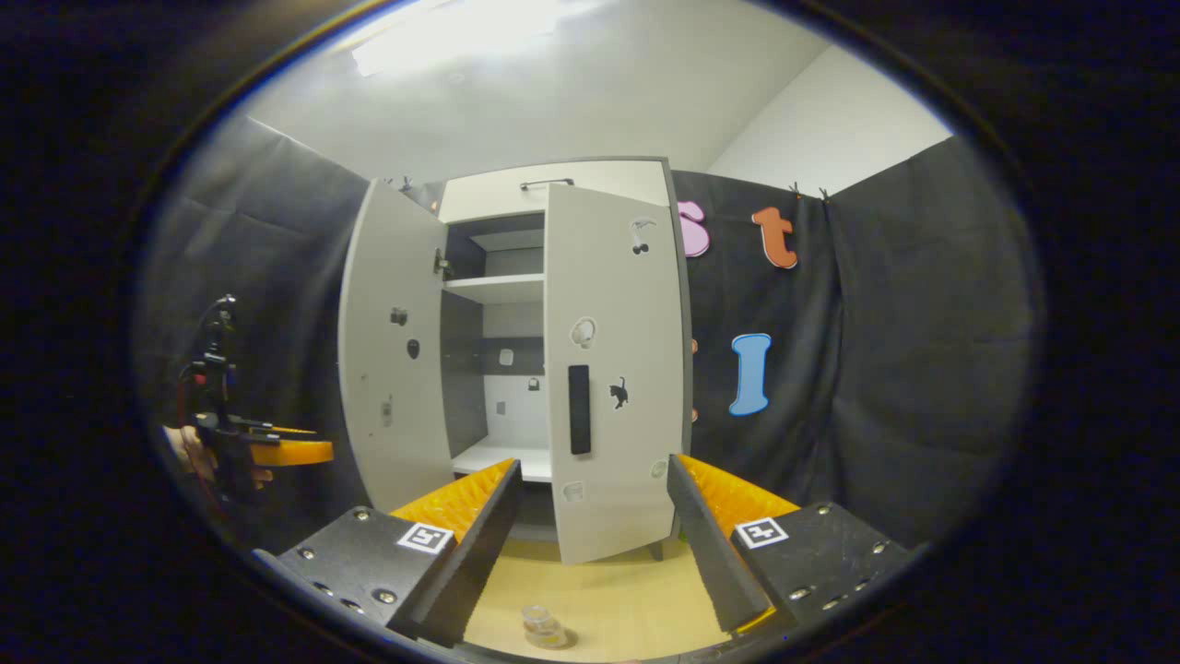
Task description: Grasp the bottle in the cabinet with the left hand and place it on the coaster, then close the right door with the right hand and the left door with the left hand.
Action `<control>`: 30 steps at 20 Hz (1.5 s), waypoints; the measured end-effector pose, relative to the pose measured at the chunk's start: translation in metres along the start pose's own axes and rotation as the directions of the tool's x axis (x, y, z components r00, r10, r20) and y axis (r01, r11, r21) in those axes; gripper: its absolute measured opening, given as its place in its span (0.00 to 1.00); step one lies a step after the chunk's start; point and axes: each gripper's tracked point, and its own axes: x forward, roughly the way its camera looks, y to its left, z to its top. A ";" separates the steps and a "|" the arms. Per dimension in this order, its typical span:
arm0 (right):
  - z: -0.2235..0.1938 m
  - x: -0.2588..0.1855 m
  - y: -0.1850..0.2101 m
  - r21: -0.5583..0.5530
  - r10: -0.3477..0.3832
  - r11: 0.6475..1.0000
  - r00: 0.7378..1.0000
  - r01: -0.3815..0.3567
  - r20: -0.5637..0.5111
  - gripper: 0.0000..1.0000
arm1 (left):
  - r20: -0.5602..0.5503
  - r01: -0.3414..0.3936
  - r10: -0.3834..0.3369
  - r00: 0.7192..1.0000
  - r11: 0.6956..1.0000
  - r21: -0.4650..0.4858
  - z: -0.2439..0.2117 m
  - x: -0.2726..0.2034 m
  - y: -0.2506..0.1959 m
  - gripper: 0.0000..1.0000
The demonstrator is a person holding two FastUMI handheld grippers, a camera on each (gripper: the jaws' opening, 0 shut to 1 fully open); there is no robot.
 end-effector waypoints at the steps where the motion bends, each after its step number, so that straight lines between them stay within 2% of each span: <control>1: 0.000 -0.013 0.005 0.019 0.004 1.000 1.000 -0.004 0.001 0.93 | 0.005 -0.041 0.041 0.999 0.999 0.007 0.005 0.001 0.020 0.93; 2: 0.000 -0.027 0.009 0.038 0.010 0.999 1.000 -0.010 0.002 0.93 | 0.016 -0.075 0.075 0.997 0.997 0.002 0.013 0.003 0.036 1.00; 3: 0.002 -0.040 0.012 0.052 0.012 0.999 1.000 -0.012 0.007 0.93 | 0.028 -0.101 0.101 0.994 0.995 -0.019 0.020 0.007 0.051 0.93; 4: 0.005 -0.053 0.015 0.058 0.016 0.998 1.000 -0.017 0.015 0.95 | 0.018 -0.121 0.122 0.992 0.992 -0.044 0.023 0.012 0.063 0.93; 5: 0.008 -0.066 0.015 0.061 0.009 0.998 1.000 -0.010 0.024 0.95 | 0.005 -0.147 0.148 0.989 0.987 -0.066 0.021 0.017 0.075 0.96; 6: 0.008 -0.078 0.014 0.062 0.002 0.998 1.000 -0.004 0.029 0.95 | -0.004 -0.165 0.166 0.986 0.982 -0.090 0.023 0.023 0.085 0.94; 7: 0.007 -0.089 0.014 0.070 -0.009 0.998 1.000 0.007 0.030 0.93 | -0.009 -0.172 0.172 0.985 0.979 -0.107 0.027 0.029 0.090 0.97; 9: 0.003 -0.109 0.015 0.093 -0.028 0.995 0.999 0.026 0.025 0.95 | -0.006 -0.176 0.176 0.984 0.979 -0.104 0.035 0.043 0.096 0.97; 10: 0.001 -0.119 0.016 0.099 -0.034 0.995 0.999 0.032 0.024 0.92 | 0.001 -0.179 0.180 0.984 0.979 -0.098 0.042 0.049 0.099 0.93; 11: 0.001 -0.127 0.015 0.099 -0.044 0.994 0.999 0.041 0.023 0.92 | 0.012 -0.194 0.196 0.981 0.977 -0.093 0.048 0.054 0.103 0.94; 12: 0.001 -0.136 0.014 0.092 -0.050 0.995 0.998 0.047 0.029 0.95 | 0.016 -0.195 0.197 0.980 0.976 -0.098 0.053 0.058 0.103 0.97; 13: 0.002 -0.143 0.012 0.090 -0.063 0.994 0.997 0.059 0.036 0.92 | 0.021 -0.196 0.199 0.980 0.975 -0.106 0.056 0.062 0.102 1.00; 14: 0.003 -0.153 0.009 0.095 -0.079 0.993 0.996 0.074 0.045 0.95 | 0.019 -0.194 0.197 0.980 0.975 -0.108 0.060 0.066 0.099 0.97; 16: 0.007 -0.167 0.003 0.106 -0.108 0.989 0.992 0.100 0.063 0.92 | 0.027 -0.188 0.191 0.981 0.978 -0.088 0.068 0.072 0.094 0.93; 17: 0.009 -0.172 -0.001 0.109 -0.123 0.987 0.990 0.114 0.073 0.95 | 0.032 -0.180 0.183 0.983 0.981 -0.071 0.071 0.074 0.087 1.00; 19: 0.008 -0.177 -0.009 0.106 -0.146 0.985 0.986 0.137 0.077 0.92 | 0.039 -0.171 0.172 0.984 0.985 -0.038 0.073 0.079 0.077 0.97; 20: 0.007 -0.179 -0.015 0.097 -0.163 0.983 0.984 0.156 0.076 0.95 | 0.047 -0.184 0.184 0.982 0.983 -0.016 0.075 0.076 0.078 0.97; 21: 0.005 -0.182 -0.021 0.082 -0.183 0.981 0.980 0.177 0.071 0.95 | 0.047 -0.192 0.192 0.980 0.981 0.001 0.075 0.080 0.077 0.91; 22: 0.004 -0.182 -0.024 0.069 -0.194 0.979 0.979 0.190 0.067 0.95 | 0.049 -0.196 0.196 0.979 0.981 0.000 0.073 0.078 0.078 0.91; 26: 0.005 -0.184 -0.021 0.058 -0.184 0.982 0.980 0.180 0.073 0.93 | 0.021 -0.216 0.216 0.976 0.976 -0.005 0.065 0.078 0.077 0.90; 27: 0.007 -0.184 -0.021 0.060 -0.186 0.981 0.979 0.182 0.077 0.93 | 0.017 -0.218 0.218 0.976 0.976 -0.005 0.064 0.079 0.075 0.93; 28: 0.009 -0.184 -0.020 0.062 -0.181 0.982 0.980 0.176 0.079 0.93 | 0.018 -0.220 0.220 0.975 0.976 -0.004 0.065 0.080 0.073 0.89; 30: 0.011 -0.184 -0.020 0.064 -0.177 0.983 0.980 0.172 0.087 0.92 | 0.014 -0.223 0.223 0.975 0.975 -0.009 0.065 0.080 0.069 0.88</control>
